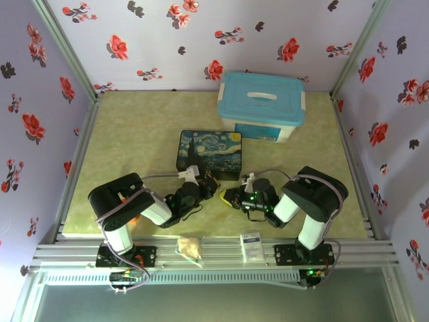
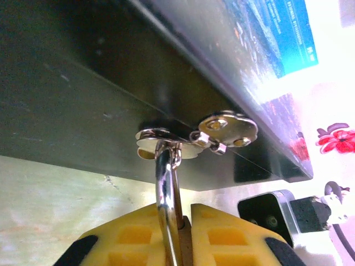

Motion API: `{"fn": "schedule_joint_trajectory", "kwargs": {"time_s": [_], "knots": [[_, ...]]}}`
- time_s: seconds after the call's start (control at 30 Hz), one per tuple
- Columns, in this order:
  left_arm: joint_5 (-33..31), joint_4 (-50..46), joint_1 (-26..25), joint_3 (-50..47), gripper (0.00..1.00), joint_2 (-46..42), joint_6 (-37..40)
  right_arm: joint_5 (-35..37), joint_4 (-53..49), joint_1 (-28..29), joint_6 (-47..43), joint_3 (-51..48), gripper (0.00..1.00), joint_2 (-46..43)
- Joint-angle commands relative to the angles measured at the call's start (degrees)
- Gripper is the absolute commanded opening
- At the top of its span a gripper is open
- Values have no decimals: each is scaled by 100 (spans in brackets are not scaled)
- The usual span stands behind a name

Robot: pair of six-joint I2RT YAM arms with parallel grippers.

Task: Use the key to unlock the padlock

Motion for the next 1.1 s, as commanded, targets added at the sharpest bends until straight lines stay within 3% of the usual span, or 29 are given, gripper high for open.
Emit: {"fn": "schedule_joint_trajectory", "kwargs": {"time_s": [0.0,0.2,0.57,0.9,1.07], "knots": [[895,592,-208,44,0,33,-64,-418,885,-345,-192,252,0,-37],[1127,1017,-207,54,0,133,-12,-1417,908,-485,39,539,0,172],[1044,884,-160,-57,0,291,43,-2005,636,-1187,76,213,0,-57],[941,658,-84,0,0,567,233,-1844,-1194,-1126,-724,117,0,-743],[945,662,-92,30,0,581,301,-1865,-1464,-1109,-722,135,0,-1087]]}}
